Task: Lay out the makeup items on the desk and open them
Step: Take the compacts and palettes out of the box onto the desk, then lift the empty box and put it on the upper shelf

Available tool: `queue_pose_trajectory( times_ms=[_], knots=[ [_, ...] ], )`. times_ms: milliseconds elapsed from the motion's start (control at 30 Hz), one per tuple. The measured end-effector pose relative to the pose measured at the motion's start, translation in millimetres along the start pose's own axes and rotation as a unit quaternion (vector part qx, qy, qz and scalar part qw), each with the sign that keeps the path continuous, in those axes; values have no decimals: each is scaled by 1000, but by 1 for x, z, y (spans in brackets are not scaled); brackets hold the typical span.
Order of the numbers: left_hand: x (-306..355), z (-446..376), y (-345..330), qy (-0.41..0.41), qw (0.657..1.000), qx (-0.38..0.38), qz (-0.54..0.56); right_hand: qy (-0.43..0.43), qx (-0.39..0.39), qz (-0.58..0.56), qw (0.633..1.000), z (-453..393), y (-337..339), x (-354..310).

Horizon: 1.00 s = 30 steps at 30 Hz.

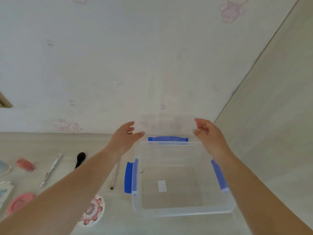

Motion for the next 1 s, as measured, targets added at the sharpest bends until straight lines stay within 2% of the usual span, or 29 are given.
queue_pose_trajectory(
  times_ms=[200, 467, 600, 767, 1000],
  knots=[
    [-6, -28, -18, 64, 998, -12, 13, -69, 8, 37, 997, -41, 40, 46],
    [-10, -51, -38, 114, 992, -55, 12, -176, -56, 25, 983, -72, 35, 76],
    [-11, -54, -40, 121, 991, -59, 17, -182, -74, 5, 980, -75, 30, 83],
    [-2, -51, -34, 88, 996, -28, 6, -150, -26, -7, 988, -73, 36, 73],
    [25, -15, -27, -51, 998, 35, -29, -52, 13, -25, 998, -43, 54, 34]
  ],
)
Point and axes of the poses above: each hand's wrist, its own z-axis away from the middle knuckle, its own y-axis out of the back of the hand, x = y × z, the point moved 5 cm from there along -z, towards the middle knuckle, and after that the axes turned 9 degrees about -z, right-handed, at the moved point
